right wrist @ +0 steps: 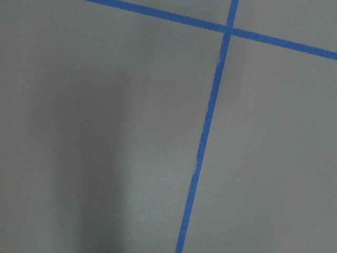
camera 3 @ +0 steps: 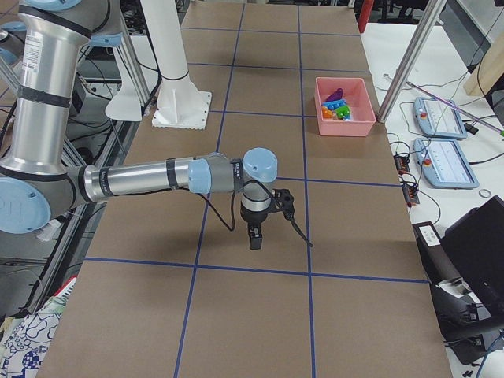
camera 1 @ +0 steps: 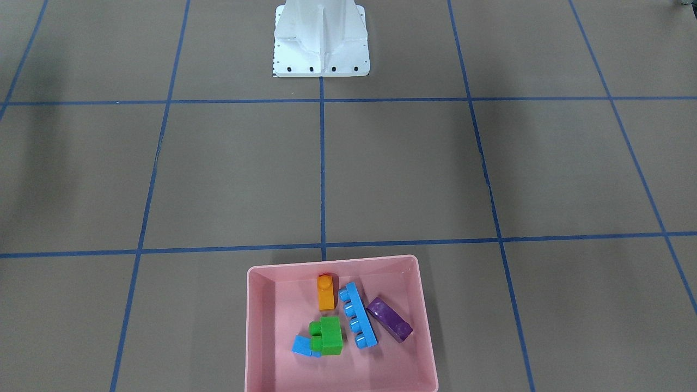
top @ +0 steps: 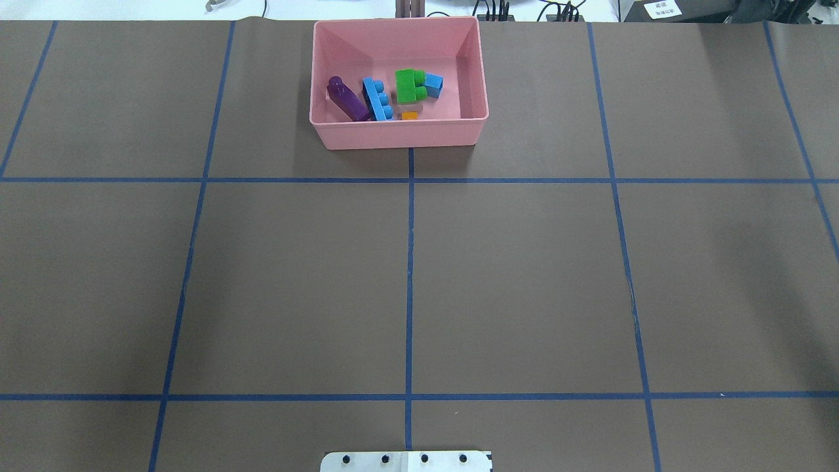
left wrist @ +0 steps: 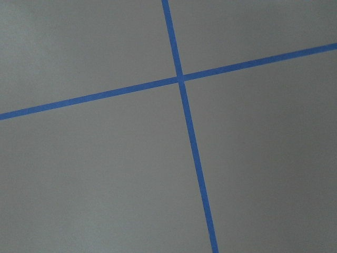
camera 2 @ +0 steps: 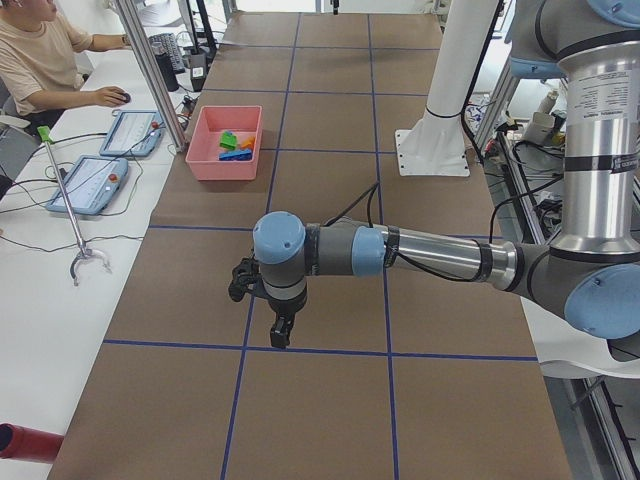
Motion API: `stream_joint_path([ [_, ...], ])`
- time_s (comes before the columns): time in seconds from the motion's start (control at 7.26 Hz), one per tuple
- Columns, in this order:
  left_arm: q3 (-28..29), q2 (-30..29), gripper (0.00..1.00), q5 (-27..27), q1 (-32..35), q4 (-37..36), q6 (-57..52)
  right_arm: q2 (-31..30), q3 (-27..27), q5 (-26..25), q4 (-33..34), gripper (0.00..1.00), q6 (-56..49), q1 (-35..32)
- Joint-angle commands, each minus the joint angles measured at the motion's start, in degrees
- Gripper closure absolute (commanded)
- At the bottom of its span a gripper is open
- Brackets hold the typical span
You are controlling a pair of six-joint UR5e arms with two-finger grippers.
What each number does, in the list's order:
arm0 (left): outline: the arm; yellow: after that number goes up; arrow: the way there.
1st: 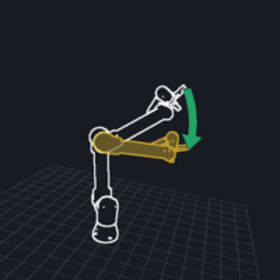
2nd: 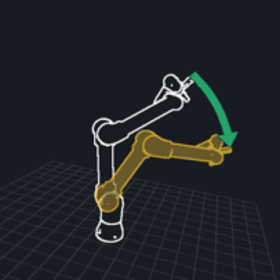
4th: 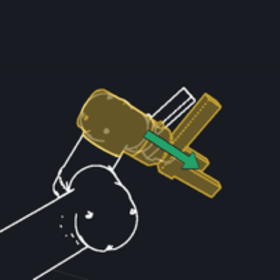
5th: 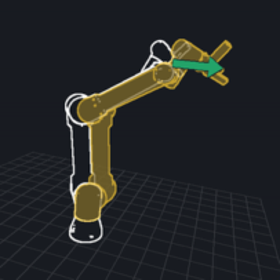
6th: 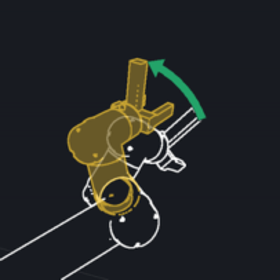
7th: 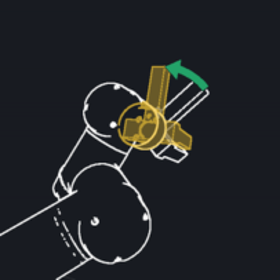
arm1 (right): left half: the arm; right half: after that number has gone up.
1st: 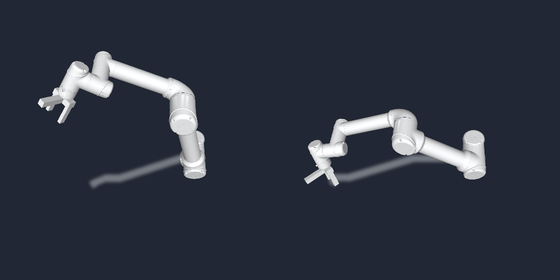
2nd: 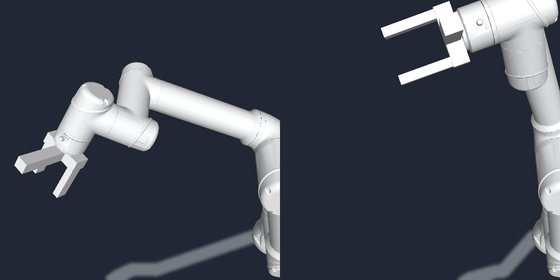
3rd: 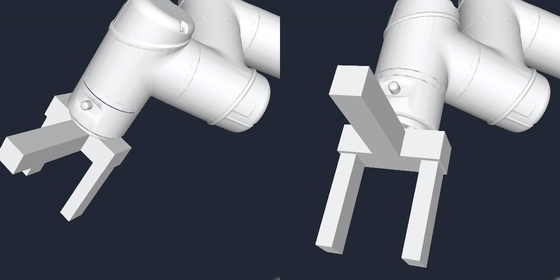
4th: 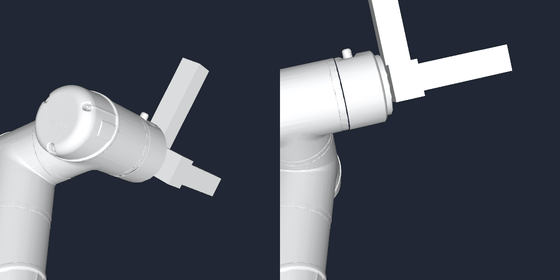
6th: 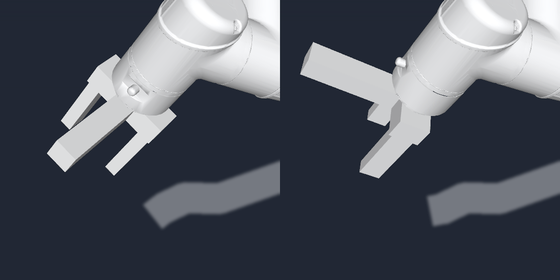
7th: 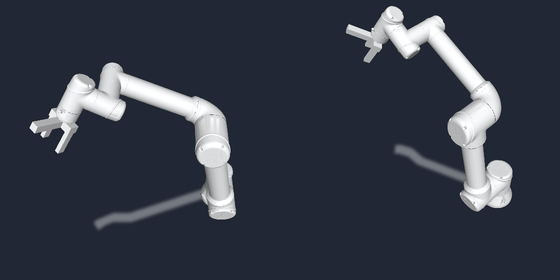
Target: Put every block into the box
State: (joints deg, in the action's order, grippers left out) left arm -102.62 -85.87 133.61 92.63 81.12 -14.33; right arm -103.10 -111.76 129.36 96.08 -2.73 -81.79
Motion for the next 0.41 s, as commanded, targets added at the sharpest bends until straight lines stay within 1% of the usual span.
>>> stream_joint_path([
  [0.0,-0.3,-0.09,0.0,-0.01,0.0,0.0,0.0,0.01,0.92,0.1,-0.02,0.0,-0.09,0.05],
  [0.28,-0.3,-0.09,0.0,-0.01,-0.08,0.0,0.0,0.01,1.37,0.01,-0.02,0.0,-0.17,0.05],
])
